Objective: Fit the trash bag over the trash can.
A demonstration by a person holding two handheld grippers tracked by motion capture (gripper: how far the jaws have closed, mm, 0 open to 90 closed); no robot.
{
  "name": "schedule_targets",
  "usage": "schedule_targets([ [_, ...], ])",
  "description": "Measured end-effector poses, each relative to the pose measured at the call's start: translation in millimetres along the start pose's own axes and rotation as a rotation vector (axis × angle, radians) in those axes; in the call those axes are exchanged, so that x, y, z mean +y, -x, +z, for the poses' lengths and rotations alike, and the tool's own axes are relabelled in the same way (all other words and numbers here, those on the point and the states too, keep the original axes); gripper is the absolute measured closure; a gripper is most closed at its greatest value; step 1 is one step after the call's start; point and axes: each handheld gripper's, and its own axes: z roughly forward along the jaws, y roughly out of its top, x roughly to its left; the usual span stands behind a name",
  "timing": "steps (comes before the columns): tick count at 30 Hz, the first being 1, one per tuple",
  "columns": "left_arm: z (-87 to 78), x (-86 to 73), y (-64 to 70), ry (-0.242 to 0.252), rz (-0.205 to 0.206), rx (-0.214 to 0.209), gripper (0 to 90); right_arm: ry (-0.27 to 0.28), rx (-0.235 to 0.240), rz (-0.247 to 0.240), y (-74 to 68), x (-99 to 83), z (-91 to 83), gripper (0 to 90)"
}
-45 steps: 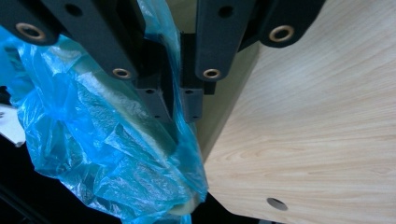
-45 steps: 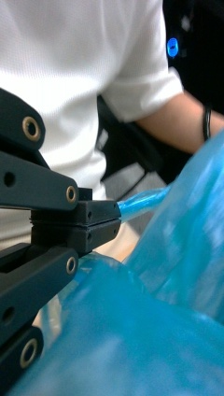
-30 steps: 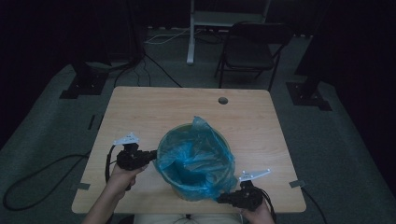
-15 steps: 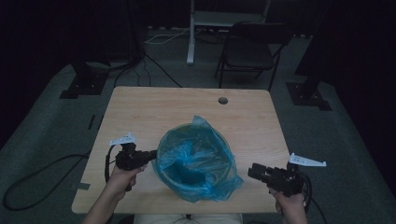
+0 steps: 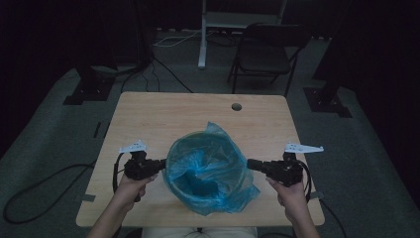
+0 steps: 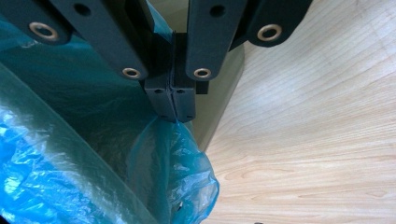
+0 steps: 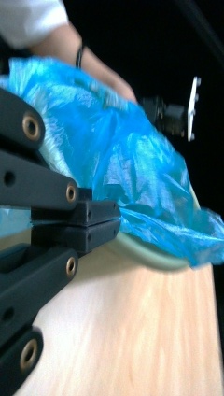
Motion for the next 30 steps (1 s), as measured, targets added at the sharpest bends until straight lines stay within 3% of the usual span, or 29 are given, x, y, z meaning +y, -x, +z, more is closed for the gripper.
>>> schedule_targets([
  [2,1.8,0.1,0.7,-0.006,0.008,0.024,90.0,0.006,-0.032,-0.012,0.6,1.7,-1.8,90.0],
  [4,4.2,-0.4,-1.4,-0.018,0.010,0.042,90.0,0.006,-0.105,-0.026,4.7,3.1,-0.4,90.0],
  [7,6.3,-2.4,-5.4,-0.029,0.004,0.070,90.0,-0.021,-0.172,0.001,21.2,1.0,8.8,90.0],
  [13,10.5,-7.5,-9.3,-0.071,0.008,0.098,90.0,-0.089,-0.172,0.079,50.4,-18.9,34.1,90.0],
  [17,12.7,-9.5,-12.5,-0.077,-0.001,0.106,90.0,-0.111,-0.147,0.105,57.2,-28.3,49.1,90.0],
  [19,14.3,-10.1,-14.4,-0.079,-0.005,0.101,90.0,-0.120,-0.152,0.100,57.2,-26.7,54.1,90.0],
  [21,18.3,-12.1,-15.6,-0.105,0.010,0.126,90.0,-0.119,-0.171,0.087,57.8,-22.4,56.3,90.0],
  [26,24.7,-19.4,-25.9,-0.146,-0.019,0.147,90.0,-0.122,-0.200,0.084,65.3,-16.1,61.2,90.0],
  [30,25.2,-27.6,-34.8,-0.164,-0.033,0.187,90.0,-0.200,-0.241,0.102,77.2,-32.3,73.7,90.0],
])
